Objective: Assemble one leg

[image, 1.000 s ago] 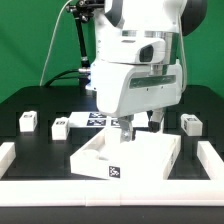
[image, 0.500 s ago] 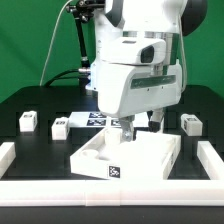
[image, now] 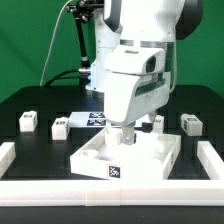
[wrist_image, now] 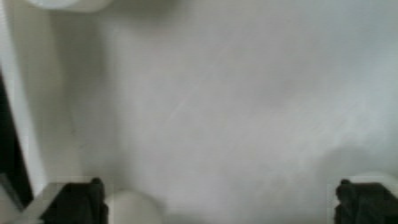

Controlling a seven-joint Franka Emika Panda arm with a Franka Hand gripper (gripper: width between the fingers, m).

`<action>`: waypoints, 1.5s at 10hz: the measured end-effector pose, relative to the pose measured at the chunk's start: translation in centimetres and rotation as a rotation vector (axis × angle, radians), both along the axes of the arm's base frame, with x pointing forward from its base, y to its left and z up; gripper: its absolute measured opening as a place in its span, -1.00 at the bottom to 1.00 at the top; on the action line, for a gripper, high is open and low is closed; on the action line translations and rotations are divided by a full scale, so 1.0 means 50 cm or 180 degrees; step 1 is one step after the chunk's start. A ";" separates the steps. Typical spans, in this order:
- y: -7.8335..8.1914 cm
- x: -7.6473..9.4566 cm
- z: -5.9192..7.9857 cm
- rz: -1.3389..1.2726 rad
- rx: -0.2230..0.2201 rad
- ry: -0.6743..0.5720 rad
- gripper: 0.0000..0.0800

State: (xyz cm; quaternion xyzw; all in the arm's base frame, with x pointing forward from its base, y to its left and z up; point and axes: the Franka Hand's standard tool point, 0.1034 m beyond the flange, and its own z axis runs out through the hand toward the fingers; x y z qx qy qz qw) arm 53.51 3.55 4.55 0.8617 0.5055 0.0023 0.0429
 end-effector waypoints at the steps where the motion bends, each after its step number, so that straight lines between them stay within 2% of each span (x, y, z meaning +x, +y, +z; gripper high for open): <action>1: -0.001 0.005 0.002 0.0004 0.0000 -0.0013 0.62; 5: 0.000 0.000 -0.002 0.0004 -0.0002 0.0006 0.62; 7: 0.012 -0.027 -0.013 0.0149 -0.0022 0.0157 0.62; 9: 0.002 -0.041 -0.015 0.0289 -0.0037 0.0282 0.62; 11: 0.006 -0.057 -0.017 0.0134 -0.0068 0.0398 0.62; 15: -0.001 -0.053 -0.017 0.0205 -0.0060 0.0381 0.62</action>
Offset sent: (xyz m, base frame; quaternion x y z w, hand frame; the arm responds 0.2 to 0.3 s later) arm 0.0000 0.0000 0.0000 0.0000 0.0000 0.0000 1.0000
